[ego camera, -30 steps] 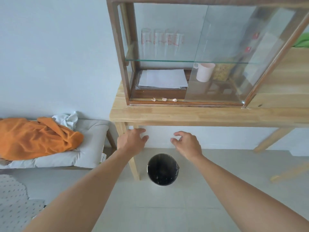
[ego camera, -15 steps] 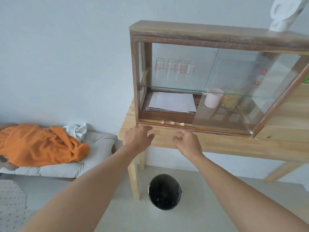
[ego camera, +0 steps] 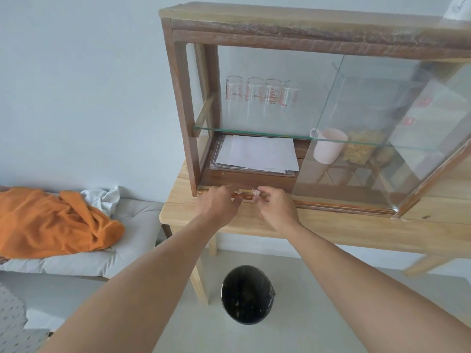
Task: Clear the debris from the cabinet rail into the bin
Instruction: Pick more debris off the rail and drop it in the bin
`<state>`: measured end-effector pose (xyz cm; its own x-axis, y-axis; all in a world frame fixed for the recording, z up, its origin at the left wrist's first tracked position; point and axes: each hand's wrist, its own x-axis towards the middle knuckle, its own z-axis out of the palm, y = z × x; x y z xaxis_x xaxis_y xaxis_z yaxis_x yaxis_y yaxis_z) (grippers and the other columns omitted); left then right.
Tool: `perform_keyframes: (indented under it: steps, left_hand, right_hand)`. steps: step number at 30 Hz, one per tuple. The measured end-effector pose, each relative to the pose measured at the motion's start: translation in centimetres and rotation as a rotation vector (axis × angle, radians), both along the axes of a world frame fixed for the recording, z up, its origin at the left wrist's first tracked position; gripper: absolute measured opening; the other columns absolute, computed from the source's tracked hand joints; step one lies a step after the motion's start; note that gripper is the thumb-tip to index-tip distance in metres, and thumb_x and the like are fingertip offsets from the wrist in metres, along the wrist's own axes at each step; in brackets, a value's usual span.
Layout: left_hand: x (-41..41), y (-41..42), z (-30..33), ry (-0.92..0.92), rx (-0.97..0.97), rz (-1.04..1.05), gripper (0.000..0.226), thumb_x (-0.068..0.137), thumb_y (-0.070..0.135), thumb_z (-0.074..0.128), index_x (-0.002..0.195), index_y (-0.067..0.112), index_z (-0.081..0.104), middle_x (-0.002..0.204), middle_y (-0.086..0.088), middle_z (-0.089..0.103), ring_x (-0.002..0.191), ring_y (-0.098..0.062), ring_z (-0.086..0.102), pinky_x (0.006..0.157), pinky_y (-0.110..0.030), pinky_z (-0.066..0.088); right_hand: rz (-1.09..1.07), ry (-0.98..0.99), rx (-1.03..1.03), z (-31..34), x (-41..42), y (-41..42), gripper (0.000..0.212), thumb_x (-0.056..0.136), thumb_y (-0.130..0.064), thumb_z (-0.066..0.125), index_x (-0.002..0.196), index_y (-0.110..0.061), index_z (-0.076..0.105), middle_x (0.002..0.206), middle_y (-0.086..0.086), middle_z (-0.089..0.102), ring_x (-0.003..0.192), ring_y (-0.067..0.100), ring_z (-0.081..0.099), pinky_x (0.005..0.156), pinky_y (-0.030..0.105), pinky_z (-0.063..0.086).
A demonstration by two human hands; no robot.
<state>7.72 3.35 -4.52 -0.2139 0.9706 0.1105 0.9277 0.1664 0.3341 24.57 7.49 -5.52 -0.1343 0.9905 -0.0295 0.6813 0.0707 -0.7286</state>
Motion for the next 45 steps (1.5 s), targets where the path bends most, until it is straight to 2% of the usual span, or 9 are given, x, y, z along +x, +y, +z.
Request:
perform_keyframes:
  steps: [7, 12, 15, 20, 24, 30, 35, 38, 45]
  left_hand:
    - [-0.1, 0.2, -0.3, 0.004, 0.067, 0.043, 0.025, 0.1, 0.042, 0.057, 0.117, 0.04, 0.076, 0.098, -0.003, 0.078, 0.096, -0.034, 0.069, 0.075, -0.039, 0.055]
    - [0.1, 0.0, 0.2, -0.017, 0.1, 0.069, 0.021, 0.099, 0.038, 0.059, 0.106, 0.035, 0.079, 0.094, -0.001, 0.078, 0.091, -0.034, 0.07, 0.073, -0.039, 0.056]
    - [0.1, 0.0, 0.6, -0.032, 0.062, 0.066, 0.02, 0.1, 0.038, 0.06, 0.109, 0.035, 0.078, 0.099, 0.001, 0.077, 0.093, -0.03, 0.07, 0.076, -0.04, 0.058]
    - [0.5, 0.4, 1.2, -0.032, 0.047, 0.077, 0.019, 0.098, 0.035, 0.062, 0.103, 0.035, 0.08, 0.099, 0.003, 0.077, 0.089, -0.028, 0.07, 0.076, -0.04, 0.059]
    - [1.0, 0.2, 1.2, -0.023, 0.062, 0.087, 0.02, 0.096, 0.033, 0.061, 0.099, 0.032, 0.081, 0.095, 0.001, 0.077, 0.087, -0.031, 0.069, 0.073, -0.039, 0.057]
    - [1.9, -2.8, 0.6, -0.075, 0.091, 0.059, 0.017, 0.097, 0.035, 0.063, 0.098, 0.033, 0.08, 0.088, 0.005, 0.076, 0.086, -0.026, 0.068, 0.068, -0.035, 0.053]
    - [2.0, -6.3, -0.1, -0.104, 0.097, 0.0, 0.017, 0.1, 0.04, 0.063, 0.101, 0.035, 0.08, 0.084, 0.007, 0.076, 0.081, -0.023, 0.067, 0.066, -0.034, 0.054]
    - [1.9, -8.2, -0.8, -0.134, 0.082, -0.022, 0.017, 0.099, 0.041, 0.064, 0.101, 0.035, 0.079, 0.08, 0.012, 0.07, 0.077, -0.019, 0.063, 0.058, -0.03, 0.044]
    - [1.7, -11.0, -3.8, -0.212, 0.014, -0.065, 0.018, 0.1, 0.033, 0.065, 0.104, 0.026, 0.081, 0.08, 0.008, 0.067, 0.075, -0.018, 0.063, 0.06, -0.029, 0.049]
  right_hand:
    - [-0.027, 0.071, 0.04, -0.2, 0.4, -0.2, 0.018, 0.103, -0.032, 0.069, 0.114, -0.026, 0.082, 0.076, 0.001, 0.078, 0.079, 0.031, 0.079, 0.08, 0.044, 0.064]
    - [-0.04, 0.088, 0.05, 0.2, 0.7, -1.0, 0.012, 0.102, -0.03, 0.07, 0.098, -0.024, 0.079, 0.075, 0.006, 0.079, 0.076, 0.033, 0.078, 0.078, 0.048, 0.064]
    - [-0.04, 0.107, 0.034, 0.3, 1.4, -2.1, 0.012, 0.102, -0.032, 0.071, 0.1, -0.023, 0.08, 0.08, 0.005, 0.08, 0.078, 0.034, 0.078, 0.079, 0.05, 0.064]
    - [-0.065, 0.127, 0.043, 0.2, 3.1, -3.5, 0.016, 0.101, -0.034, 0.073, 0.102, -0.021, 0.083, 0.114, -0.001, 0.084, 0.081, 0.029, 0.078, 0.082, 0.047, 0.064]
    - [-0.077, 0.114, 0.042, -0.6, 4.4, -4.7, 0.015, 0.1, -0.036, 0.073, 0.098, -0.025, 0.081, 0.065, -0.008, 0.068, 0.069, 0.025, 0.072, 0.071, 0.04, 0.059]
    - [-0.068, 0.139, 0.03, -1.8, 5.4, -6.9, 0.028, 0.102, -0.049, 0.071, 0.104, -0.023, 0.082, 0.062, -0.01, 0.066, 0.071, 0.026, 0.074, 0.077, 0.042, 0.063]
    - [-0.063, 0.119, 0.009, -2.7, 5.3, -9.4, 0.024, 0.103, -0.043, 0.07, 0.108, -0.024, 0.082, 0.069, -0.006, 0.07, 0.073, 0.025, 0.072, 0.081, 0.045, 0.063]
    - [-0.057, 0.09, -0.019, -3.3, 5.4, -10.7, 0.025, 0.103, -0.045, 0.069, 0.11, -0.024, 0.081, 0.068, -0.001, 0.073, 0.077, 0.028, 0.074, 0.082, 0.047, 0.063]
    - [-0.059, 0.086, -0.091, -5.7, 5.9, -12.4, 0.023, 0.103, -0.042, 0.069, 0.11, -0.023, 0.081, 0.074, 0.005, 0.077, 0.082, 0.029, 0.076, 0.087, 0.046, 0.062]
